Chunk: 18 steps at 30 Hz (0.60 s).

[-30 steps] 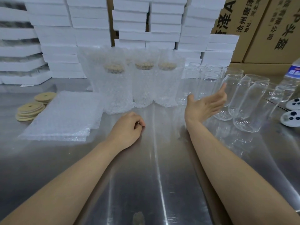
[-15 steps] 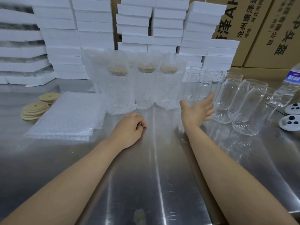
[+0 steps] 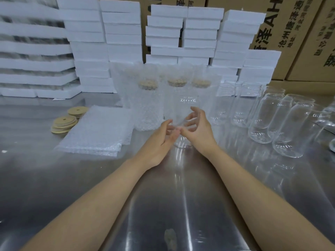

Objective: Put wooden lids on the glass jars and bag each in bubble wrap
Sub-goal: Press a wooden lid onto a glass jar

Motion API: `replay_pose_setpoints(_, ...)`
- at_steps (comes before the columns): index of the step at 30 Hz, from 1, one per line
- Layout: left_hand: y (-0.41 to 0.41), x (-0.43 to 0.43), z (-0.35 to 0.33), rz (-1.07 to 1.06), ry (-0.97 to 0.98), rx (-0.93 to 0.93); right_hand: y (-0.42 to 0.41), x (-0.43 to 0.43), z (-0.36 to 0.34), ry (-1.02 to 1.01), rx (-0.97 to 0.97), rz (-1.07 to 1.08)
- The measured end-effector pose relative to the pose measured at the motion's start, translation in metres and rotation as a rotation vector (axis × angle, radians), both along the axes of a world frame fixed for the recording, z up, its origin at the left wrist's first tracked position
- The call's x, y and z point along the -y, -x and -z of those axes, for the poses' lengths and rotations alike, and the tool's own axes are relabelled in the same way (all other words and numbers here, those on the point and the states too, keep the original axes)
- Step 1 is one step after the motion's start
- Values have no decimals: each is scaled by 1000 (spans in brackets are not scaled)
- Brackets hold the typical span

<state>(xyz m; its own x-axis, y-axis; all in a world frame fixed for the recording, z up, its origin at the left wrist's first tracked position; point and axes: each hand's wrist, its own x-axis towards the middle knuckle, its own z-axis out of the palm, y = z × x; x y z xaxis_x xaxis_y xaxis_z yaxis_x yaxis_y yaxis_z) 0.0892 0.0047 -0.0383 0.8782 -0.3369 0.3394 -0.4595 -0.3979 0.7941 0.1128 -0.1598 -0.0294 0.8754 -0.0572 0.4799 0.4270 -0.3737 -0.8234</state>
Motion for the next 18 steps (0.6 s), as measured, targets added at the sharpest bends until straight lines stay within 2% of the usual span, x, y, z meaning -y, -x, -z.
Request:
replay_pose_setpoints(4,0,-2,-6,2,232,-104,4,-23,-2,-10,-38,-187)
replay_pose_setpoints(7,-7,-6,-5,-36,349,-153,4,-30,0,24,-57,-229)
replay_pose_setpoints(15,-7,-6,-3,-36,303,-127,3,-28,3,-28,-127,-320)
replay_pose_setpoints(18,-5,-13,-11,-143,184,42,1,-25,5,-22,-157,-331)
